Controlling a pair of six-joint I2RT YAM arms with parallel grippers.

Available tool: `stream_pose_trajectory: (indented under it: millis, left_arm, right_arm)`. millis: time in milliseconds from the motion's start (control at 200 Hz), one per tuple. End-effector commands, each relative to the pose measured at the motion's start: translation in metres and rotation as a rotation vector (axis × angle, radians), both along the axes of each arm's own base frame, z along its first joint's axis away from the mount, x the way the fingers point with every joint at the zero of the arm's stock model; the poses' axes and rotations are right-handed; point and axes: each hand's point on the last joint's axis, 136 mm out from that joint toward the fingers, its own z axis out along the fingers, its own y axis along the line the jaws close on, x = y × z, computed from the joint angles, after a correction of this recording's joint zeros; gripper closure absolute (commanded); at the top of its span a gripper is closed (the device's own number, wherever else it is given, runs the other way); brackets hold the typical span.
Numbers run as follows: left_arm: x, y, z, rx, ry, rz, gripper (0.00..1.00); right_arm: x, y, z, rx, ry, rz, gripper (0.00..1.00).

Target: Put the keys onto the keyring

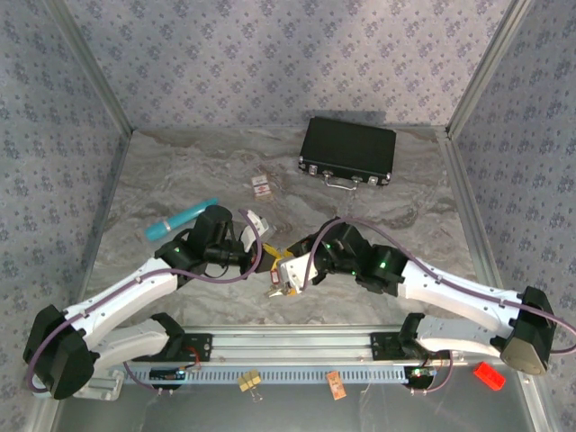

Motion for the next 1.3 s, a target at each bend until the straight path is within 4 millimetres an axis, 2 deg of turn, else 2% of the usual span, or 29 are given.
stream_pose_trajectory:
  millis: [0,375,790,945,1034,1084,1219,1294]
  left_arm:
    - [0.002,-0.005,0.026,-0.069,-0.041,-0.015,1.0]
    - [0.003,-0.003,0.029,-0.076,-0.081,-0.011,1.0]
    - [0.006,0.001,0.034,-0.094,-0.14,0.016,1.0]
    - [0.005,0.004,0.038,-0.118,-0.219,0.025,1.0]
    - [0.006,0.007,0.039,-0.113,-0.28,0.035,1.0]
    - [0.007,0.008,0.039,-0.107,-0.312,0.041,1.0]
    - [0.012,0.009,0.032,-0.057,-0.42,0.058,1.0]
    - [0.013,0.007,0.027,-0.026,-0.528,0.055,1.0]
  right_arm:
    - [-0.003,0.001,-0.003,-0.049,-0.021,0.026,1.0]
    - [-0.004,-0.006,-0.016,-0.11,0.006,0.004,1.0]
    - [-0.01,-0.006,-0.012,-0.065,0.046,-0.005,1.0]
    - [-0.013,-0.005,-0.009,-0.025,0.087,-0.019,1.0]
    - [-0.018,-0.004,-0.007,-0.001,0.13,-0.014,0.81]
    - [-0.023,-0.005,-0.006,0.01,0.162,-0.007,0.74]
    - [-0.038,-0.013,0.007,0.088,0.31,0.012,0.68]
    - [-0.033,-0.023,0.021,0.183,0.411,-0.027,0.68]
